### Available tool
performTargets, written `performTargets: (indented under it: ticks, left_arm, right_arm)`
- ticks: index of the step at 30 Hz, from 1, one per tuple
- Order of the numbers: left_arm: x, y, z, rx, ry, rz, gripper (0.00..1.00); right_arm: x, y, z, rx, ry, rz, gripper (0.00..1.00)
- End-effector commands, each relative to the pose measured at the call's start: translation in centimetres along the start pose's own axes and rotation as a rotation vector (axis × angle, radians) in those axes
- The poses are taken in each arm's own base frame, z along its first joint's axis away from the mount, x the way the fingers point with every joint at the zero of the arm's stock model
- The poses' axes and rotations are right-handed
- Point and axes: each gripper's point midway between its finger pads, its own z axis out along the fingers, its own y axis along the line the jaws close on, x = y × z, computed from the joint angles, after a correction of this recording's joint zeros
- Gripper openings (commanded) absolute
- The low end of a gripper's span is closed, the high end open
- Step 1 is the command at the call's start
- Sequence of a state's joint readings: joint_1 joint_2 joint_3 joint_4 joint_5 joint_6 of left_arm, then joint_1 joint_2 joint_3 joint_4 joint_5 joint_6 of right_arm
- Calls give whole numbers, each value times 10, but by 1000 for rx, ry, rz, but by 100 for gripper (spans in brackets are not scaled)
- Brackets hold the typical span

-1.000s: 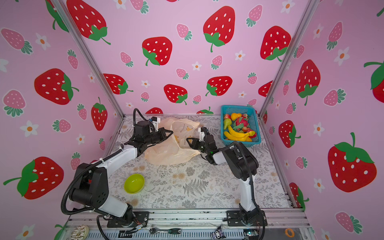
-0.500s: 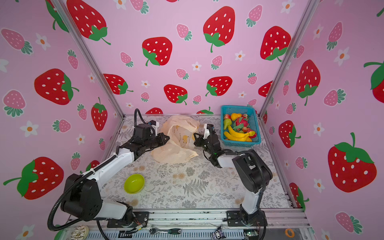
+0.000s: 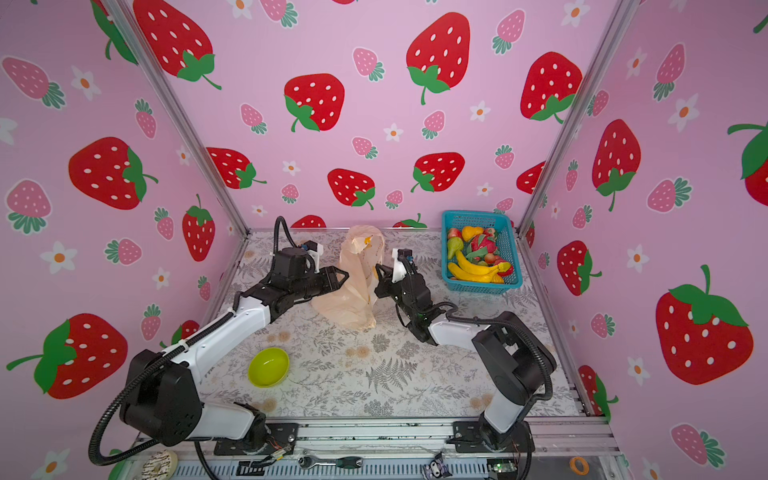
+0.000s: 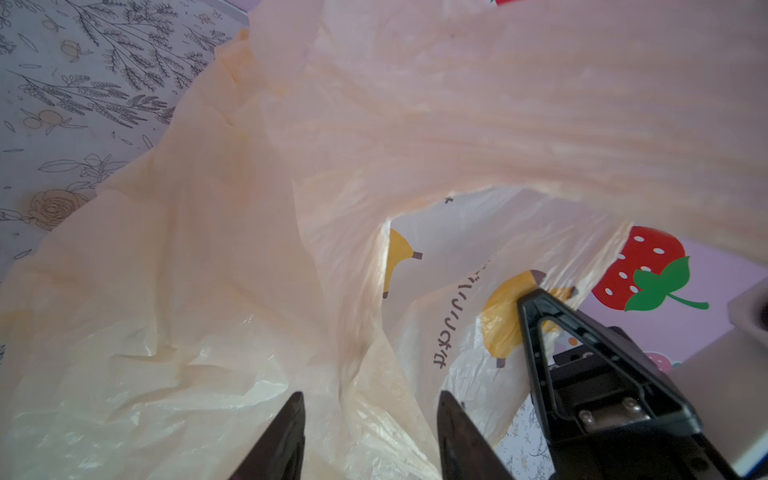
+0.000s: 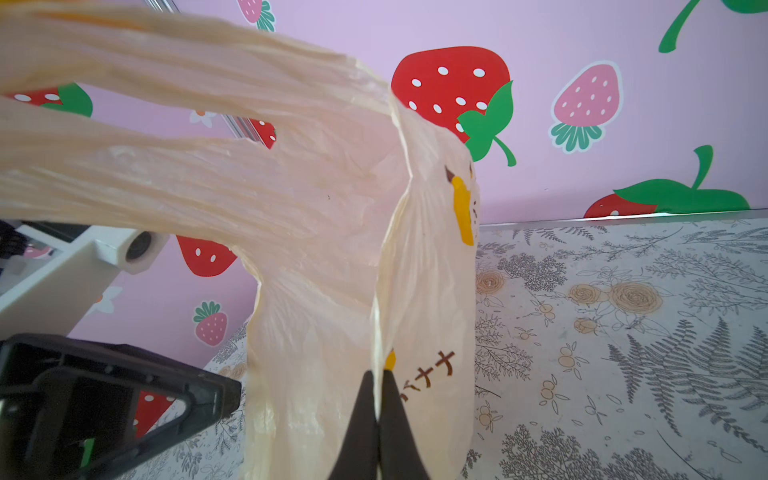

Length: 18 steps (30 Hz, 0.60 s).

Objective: Place the fake fruits into the plastic bag and tie a complex knot
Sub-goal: 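Grasp the bag handle with the left gripper while the right gripper grasps the other handle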

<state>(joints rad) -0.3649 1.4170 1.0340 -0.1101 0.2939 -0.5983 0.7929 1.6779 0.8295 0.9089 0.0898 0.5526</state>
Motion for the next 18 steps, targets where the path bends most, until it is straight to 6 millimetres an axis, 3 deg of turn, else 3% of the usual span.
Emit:
performTargets:
  ticks: [1, 6, 11, 13, 14, 16, 18]
  left_arm:
    - [-20, -10, -1, -6, -47, 22, 59]
    - [-11, -2, 22, -36, 8, 35, 64]
    - [0, -6, 46, -47, 60, 49, 63]
    - [-1, -2, 47, -81, 46, 57, 52]
    - [-3, -1, 45, -92, 35, 64, 44]
    - [-11, -1, 35, -123, 12, 111, 17]
    - [-22, 1, 21, -174, -17, 143, 3]
  right_arm:
    - [-11, 6, 3, 3, -34, -10, 0]
    - [-14, 12, 3, -14, -38, -2, 0]
    - [-14, 10, 3, -1, -39, -3, 0]
    - [-14, 3, -1, 34, -39, -29, 0]
    - [-13, -1, -4, 55, -35, -47, 0]
    - [-9, -13, -9, 92, -3, -102, 0]
    - [-2, -32, -14, 134, 58, -164, 0]
